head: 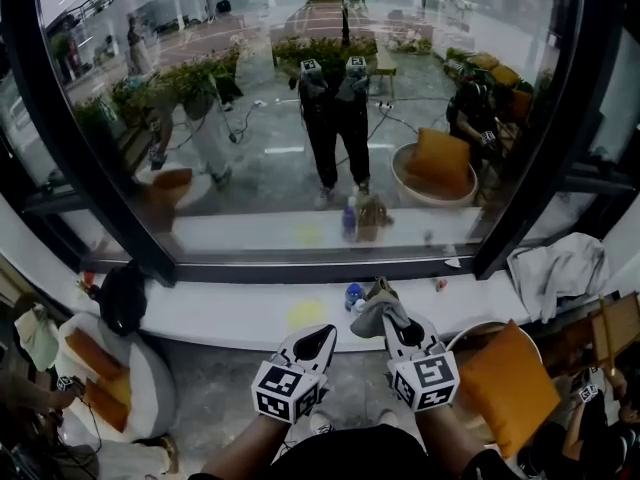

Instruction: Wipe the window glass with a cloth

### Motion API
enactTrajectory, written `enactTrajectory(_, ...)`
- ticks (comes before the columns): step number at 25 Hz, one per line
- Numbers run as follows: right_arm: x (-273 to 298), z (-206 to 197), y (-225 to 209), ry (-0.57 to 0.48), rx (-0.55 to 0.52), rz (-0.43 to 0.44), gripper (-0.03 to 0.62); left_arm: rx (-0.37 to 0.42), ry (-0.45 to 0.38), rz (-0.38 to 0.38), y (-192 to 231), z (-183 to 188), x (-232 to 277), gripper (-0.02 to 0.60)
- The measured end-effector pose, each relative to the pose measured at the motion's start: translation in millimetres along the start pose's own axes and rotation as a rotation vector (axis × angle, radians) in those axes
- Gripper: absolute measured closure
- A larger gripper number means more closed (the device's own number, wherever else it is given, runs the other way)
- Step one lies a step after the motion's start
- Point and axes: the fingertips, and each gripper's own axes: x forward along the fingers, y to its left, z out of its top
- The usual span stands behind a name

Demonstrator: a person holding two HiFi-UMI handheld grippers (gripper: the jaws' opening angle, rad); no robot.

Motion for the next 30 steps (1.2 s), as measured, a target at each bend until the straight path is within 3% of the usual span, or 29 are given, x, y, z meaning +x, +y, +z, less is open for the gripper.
enactTrajectory(4, -14, -1, -14, 0.011, -0.001, 0.024, 0.553, -0.012, -0.008, 0.034, -15, 9, 12, 0.574)
enactTrajectory(13, -39, -8, -43, 0.021, 0.012, 0.072, 0.553, 0.008, -0.003, 0.036, -58, 9, 39, 0.574)
enactTrajectory(30, -69, -27, -90, 0.05, 0.051, 0.064, 0.553, -0.019, 0.007, 0.047, -101, 9, 71, 0.574)
